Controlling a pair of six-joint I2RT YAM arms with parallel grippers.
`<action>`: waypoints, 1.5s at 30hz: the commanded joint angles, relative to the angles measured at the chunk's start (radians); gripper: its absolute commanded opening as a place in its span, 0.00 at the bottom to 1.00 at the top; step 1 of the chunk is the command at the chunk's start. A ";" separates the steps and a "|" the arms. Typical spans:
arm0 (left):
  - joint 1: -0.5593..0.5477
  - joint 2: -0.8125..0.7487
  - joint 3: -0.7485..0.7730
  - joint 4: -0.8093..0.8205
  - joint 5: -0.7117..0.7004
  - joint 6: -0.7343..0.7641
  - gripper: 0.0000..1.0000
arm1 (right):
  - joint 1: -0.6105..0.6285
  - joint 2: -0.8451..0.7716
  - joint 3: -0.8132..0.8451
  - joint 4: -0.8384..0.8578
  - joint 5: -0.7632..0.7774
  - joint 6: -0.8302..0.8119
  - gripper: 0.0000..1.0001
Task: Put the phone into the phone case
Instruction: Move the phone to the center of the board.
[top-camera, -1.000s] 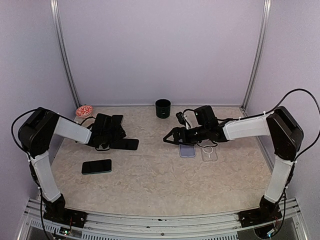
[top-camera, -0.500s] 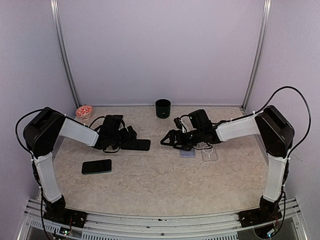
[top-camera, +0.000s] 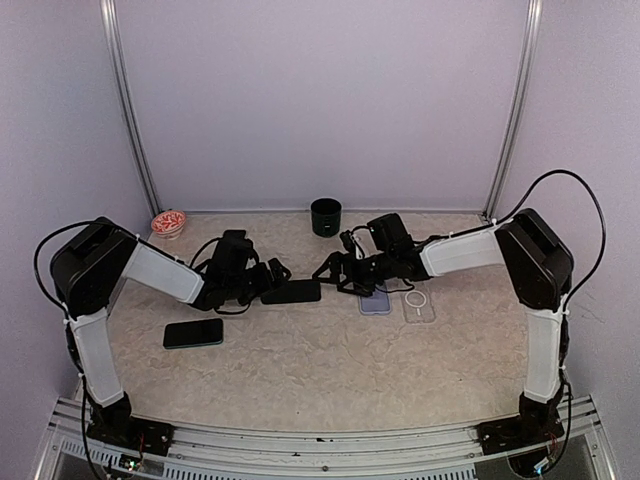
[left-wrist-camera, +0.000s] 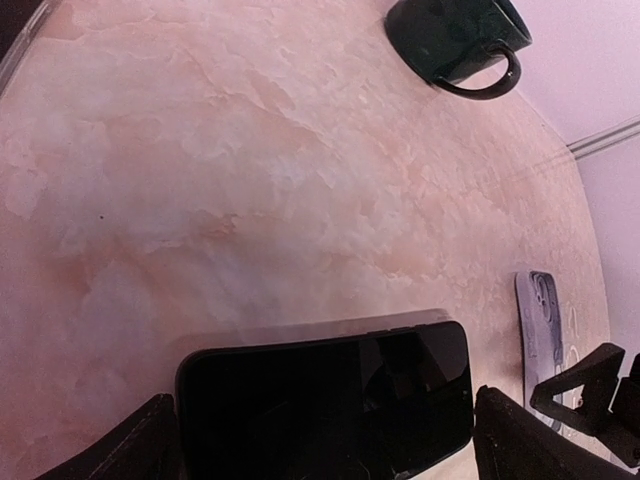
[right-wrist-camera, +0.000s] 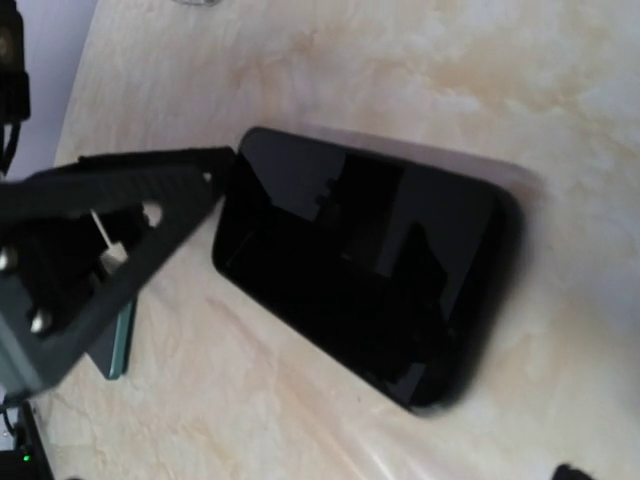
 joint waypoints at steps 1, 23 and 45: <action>-0.026 0.044 -0.044 -0.024 0.071 -0.024 0.99 | 0.010 0.060 0.053 -0.039 -0.048 0.016 1.00; -0.029 0.085 -0.047 0.116 0.117 0.030 0.99 | -0.043 0.201 0.171 -0.104 -0.104 0.099 1.00; -0.029 0.129 -0.050 0.185 0.210 0.015 0.96 | -0.067 0.191 0.081 0.212 -0.326 0.273 0.99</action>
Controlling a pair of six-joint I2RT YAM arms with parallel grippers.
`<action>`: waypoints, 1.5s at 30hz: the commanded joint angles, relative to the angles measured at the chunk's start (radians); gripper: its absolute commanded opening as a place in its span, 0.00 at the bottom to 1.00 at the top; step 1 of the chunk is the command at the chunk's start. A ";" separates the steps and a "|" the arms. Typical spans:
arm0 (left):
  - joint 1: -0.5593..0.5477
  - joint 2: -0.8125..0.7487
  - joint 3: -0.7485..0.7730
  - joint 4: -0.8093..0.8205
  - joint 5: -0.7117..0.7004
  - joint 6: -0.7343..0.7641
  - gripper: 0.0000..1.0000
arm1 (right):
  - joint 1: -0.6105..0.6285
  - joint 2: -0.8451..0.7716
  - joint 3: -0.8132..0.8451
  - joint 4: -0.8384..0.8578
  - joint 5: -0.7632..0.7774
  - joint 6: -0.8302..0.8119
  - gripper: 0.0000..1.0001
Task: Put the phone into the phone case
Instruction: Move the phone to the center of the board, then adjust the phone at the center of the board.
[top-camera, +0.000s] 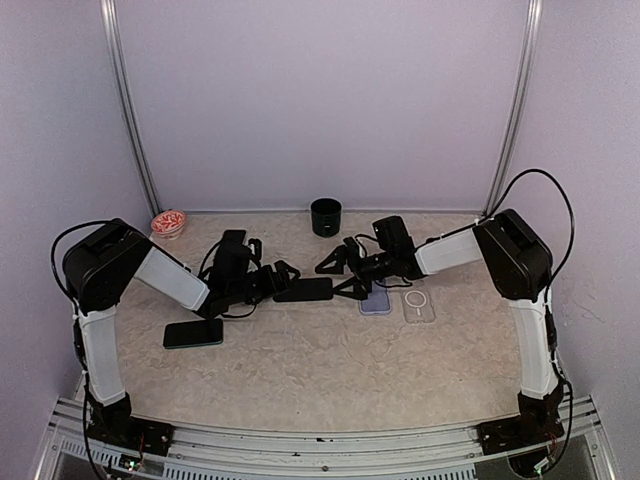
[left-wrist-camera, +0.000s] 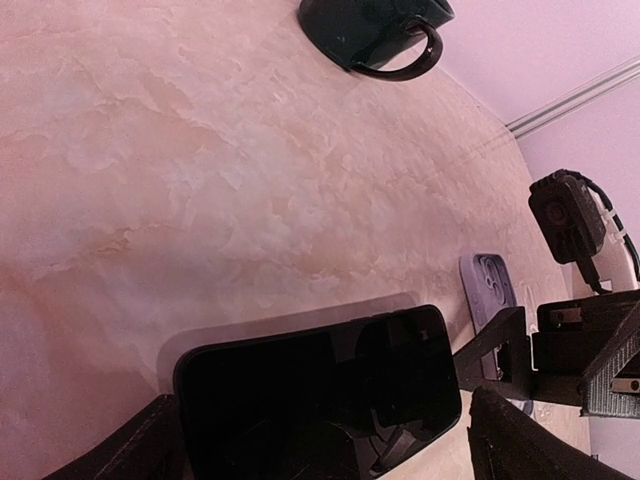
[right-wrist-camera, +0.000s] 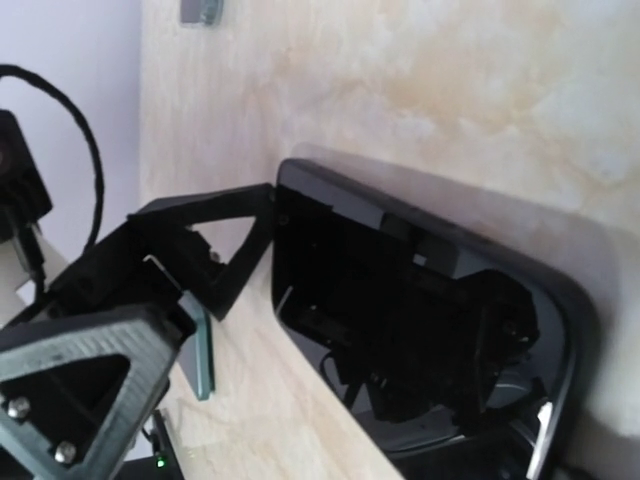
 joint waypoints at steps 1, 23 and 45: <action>-0.019 0.053 -0.022 -0.053 0.097 -0.015 0.96 | 0.016 0.002 -0.041 0.123 -0.085 0.027 0.98; -0.015 0.051 -0.026 -0.043 0.126 -0.034 0.96 | 0.077 -0.109 -0.059 0.023 -0.060 -0.310 0.94; -0.030 -0.008 -0.139 0.035 0.124 -0.115 0.95 | 0.078 -0.143 -0.117 -0.058 0.149 -0.057 0.98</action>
